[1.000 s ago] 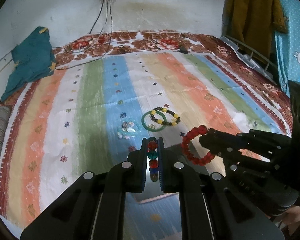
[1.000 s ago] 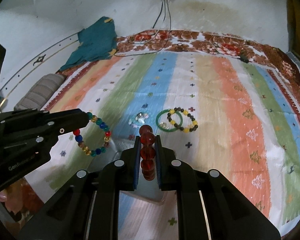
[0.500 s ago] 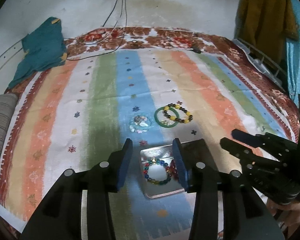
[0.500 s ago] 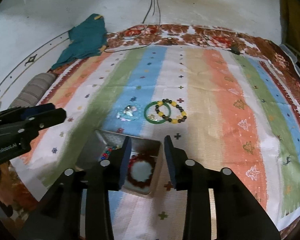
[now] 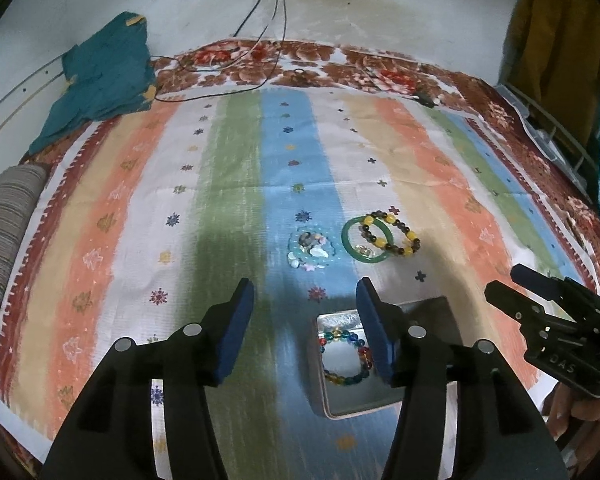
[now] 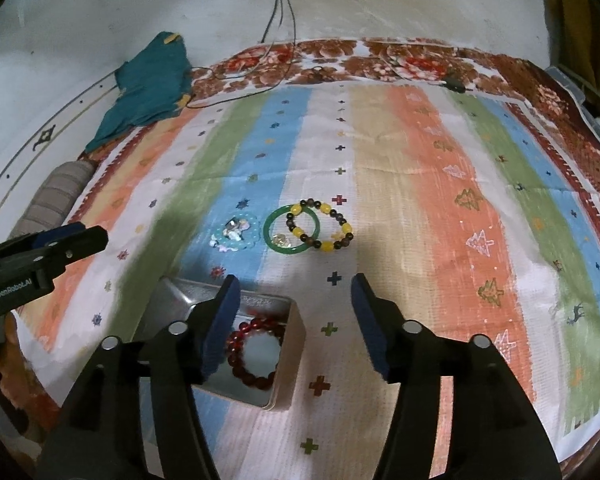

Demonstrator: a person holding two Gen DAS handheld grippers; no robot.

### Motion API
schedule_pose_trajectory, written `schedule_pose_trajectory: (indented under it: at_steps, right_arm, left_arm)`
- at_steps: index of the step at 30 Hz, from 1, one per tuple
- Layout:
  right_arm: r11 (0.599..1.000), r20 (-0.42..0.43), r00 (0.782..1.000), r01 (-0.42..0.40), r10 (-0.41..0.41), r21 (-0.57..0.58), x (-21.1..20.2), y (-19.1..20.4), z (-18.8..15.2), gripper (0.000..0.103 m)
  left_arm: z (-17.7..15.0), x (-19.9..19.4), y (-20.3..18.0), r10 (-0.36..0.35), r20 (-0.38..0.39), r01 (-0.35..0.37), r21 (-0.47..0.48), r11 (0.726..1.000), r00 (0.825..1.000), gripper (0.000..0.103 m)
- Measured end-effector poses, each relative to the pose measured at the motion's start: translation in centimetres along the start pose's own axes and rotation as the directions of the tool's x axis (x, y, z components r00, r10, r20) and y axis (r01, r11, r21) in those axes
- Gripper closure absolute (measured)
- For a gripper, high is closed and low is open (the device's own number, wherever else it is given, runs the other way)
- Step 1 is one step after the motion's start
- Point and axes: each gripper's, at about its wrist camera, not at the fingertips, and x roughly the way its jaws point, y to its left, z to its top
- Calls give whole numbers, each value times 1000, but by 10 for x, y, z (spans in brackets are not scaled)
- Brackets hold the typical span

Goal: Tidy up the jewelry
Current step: 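Move both open tools back toward the light-blue and yellow-black bracelets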

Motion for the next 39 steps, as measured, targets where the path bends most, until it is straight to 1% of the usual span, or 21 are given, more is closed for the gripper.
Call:
schedule_pose_trajectory:
  at_steps: [2, 4, 10, 20, 22, 27, 31, 34, 39]
  right_arm:
    - [1000, 2, 1000, 6, -6, 1, 1, -1, 2, 43]
    - [1000, 1, 1000, 5, -5, 3, 3, -1, 4, 40]
    - [1000, 4, 1000, 13, -13, 1, 6, -1, 7, 39]
    - [999, -16, 1000, 22, -23, -23, 25, -1, 17, 39]
    - [999, -20, 999, 41, -42, -34, 31, -2, 18, 38]
    - [998, -38, 998, 51, -52, -25, 42, -8, 19, 39]
    - [998, -34, 998, 48, -49, -29, 44, -7, 21, 39]
    - [999, -13, 999, 47, -47, -28, 43, -6, 23, 39]
    - [998, -13, 999, 47, -47, -32, 45, -5, 27, 39]
  left_arm:
    - [1, 3, -2, 11, -3, -11, 12, 1000, 1000, 48]
    - [1, 5, -5, 14, -8, -14, 23, 1000, 1000, 47]
    - [5, 17, -7, 44, -20, -43, 42, 998, 999, 42]
    - [16, 34, -5, 74, -36, -72, 60, 996, 997, 41]
    - [17, 39, -4, 76, -46, -73, 54, 996, 996, 41]
    - [20, 44, -3, 76, -53, -73, 62, 995, 996, 41]
    - [23, 49, -3, 82, -58, -78, 62, 995, 995, 41]
    - [26, 52, -3, 78, -60, -74, 63, 995, 995, 41]
    - [31, 60, -3, 85, -68, -81, 65, 995, 994, 40]
